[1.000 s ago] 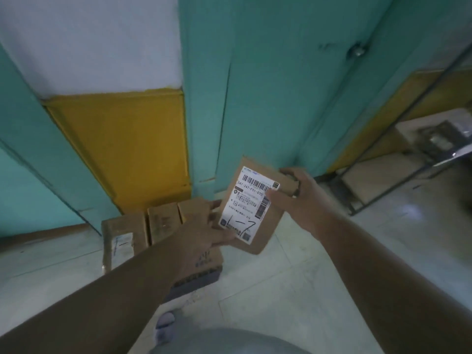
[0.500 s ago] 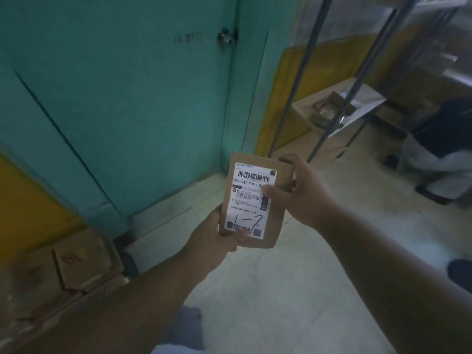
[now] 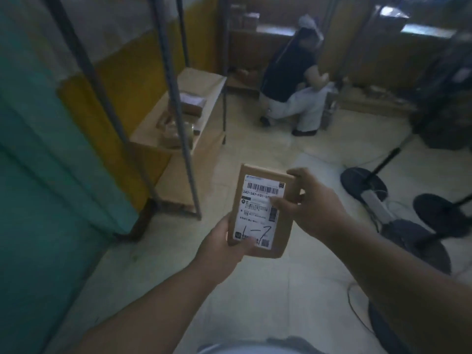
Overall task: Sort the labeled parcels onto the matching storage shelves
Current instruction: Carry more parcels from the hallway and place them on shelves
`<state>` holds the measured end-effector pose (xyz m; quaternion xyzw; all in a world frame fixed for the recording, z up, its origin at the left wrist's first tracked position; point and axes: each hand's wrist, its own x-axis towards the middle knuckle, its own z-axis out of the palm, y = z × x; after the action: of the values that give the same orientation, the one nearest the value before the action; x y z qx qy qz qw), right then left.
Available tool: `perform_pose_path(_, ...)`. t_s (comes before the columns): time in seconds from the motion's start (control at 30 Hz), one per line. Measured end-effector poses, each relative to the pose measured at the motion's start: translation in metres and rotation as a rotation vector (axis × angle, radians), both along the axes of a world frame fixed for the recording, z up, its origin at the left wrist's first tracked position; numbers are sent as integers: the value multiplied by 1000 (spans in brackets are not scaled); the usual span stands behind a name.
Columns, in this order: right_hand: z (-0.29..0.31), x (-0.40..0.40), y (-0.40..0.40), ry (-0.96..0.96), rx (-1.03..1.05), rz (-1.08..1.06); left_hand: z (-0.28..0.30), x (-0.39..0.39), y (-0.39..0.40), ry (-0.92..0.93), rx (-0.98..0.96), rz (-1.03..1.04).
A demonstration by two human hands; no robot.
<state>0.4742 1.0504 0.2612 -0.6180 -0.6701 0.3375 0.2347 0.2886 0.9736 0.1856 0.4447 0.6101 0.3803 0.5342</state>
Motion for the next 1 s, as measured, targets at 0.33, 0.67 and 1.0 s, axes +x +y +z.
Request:
perform_pose_path(0.33, -17, 91, 235, 44, 32, -71, -11, 95, 248, 63, 24, 45)
perform_pose_path(0.67, -15, 2, 482, 56, 4, 268, -17, 43, 437, 105, 21, 416)
perform_pose_path(1.0, -8, -50, 697, 6, 6, 377, -21, -3, 636, 33, 8, 581)
